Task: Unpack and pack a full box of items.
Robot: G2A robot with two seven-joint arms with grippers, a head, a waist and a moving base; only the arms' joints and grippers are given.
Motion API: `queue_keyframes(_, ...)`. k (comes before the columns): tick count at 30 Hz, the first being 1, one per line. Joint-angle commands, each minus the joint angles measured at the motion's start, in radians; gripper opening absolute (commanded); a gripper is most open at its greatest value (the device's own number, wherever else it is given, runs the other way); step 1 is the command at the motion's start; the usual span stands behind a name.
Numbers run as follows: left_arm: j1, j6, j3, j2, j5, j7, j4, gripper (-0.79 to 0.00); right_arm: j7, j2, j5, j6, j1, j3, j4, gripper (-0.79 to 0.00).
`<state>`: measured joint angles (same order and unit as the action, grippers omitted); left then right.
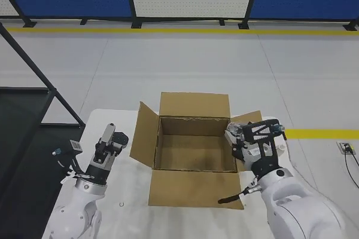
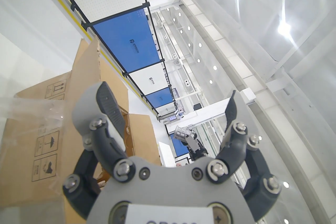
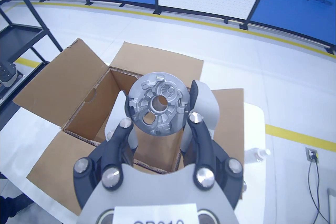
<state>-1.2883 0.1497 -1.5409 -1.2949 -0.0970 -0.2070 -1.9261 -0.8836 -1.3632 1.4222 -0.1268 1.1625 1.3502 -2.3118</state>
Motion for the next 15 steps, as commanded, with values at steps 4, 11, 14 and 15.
queue_keyframes(4, 0.013, -0.007, 0.017, 0.000, 0.009, -0.012, 0.005, 0.000, 0.054, 0.004, -0.004, -0.051, 0.135, 0.107, -0.038, -0.785)
queue_keyframes(11, 0.050, -0.020, 0.021, 0.001, 0.016, -0.013, 0.028, 0.000, 0.187, 0.004, -0.160, -0.097, 0.382, 0.306, -0.038, -0.785)
queue_keyframes(14, 0.059, -0.024, 0.010, 0.002, 0.016, -0.008, 0.034, 0.000, 0.231, 0.002, -0.255, -0.091, 0.481, 0.384, -0.038, -0.785)
queue_keyframes(15, 0.060, -0.026, 0.007, 0.002, 0.014, -0.006, 0.035, 0.000, 0.238, 0.002, -0.275, -0.090, 0.501, 0.400, -0.038, -0.785)
